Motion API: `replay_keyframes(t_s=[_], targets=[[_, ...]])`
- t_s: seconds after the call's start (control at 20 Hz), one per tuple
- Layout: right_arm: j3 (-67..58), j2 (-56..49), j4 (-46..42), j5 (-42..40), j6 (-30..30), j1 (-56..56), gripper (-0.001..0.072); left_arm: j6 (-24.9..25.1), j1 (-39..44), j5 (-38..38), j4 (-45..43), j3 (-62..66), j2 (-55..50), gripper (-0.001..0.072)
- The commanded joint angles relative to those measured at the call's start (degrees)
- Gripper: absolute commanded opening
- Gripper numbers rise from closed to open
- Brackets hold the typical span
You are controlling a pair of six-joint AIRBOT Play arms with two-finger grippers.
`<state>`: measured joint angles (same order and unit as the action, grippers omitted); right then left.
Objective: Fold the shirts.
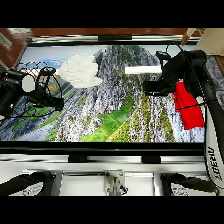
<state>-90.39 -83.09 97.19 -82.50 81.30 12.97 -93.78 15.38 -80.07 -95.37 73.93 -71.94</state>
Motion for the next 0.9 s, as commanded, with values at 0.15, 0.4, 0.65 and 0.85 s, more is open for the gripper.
replay_keyframes(t_s=[0.15,0.4,0.65,0.85], targets=[[-0.07,-0.02,0.0,0.0,-0.02,0.04,0.0457,0.02,-0.07,0.02,0.0,0.0,0.02,0.0679],[-0.07,-0.02,0.0,0.0,0.0,0.04,0.0457,0.04,-0.07,0.02,0.0,0.0,0.02,0.0679],[-0.07,-0.02,0.0,0.0,0.0,0.04,0.0457,0.02,-0.07,0.02,0.0,0.0,0.02,0.068],[-0.07,-0.02,0.33,1.44,-0.02,0.04,0.0456,0.04,-0.07,0.02,0.0,0.0,0.02,0.0679]])
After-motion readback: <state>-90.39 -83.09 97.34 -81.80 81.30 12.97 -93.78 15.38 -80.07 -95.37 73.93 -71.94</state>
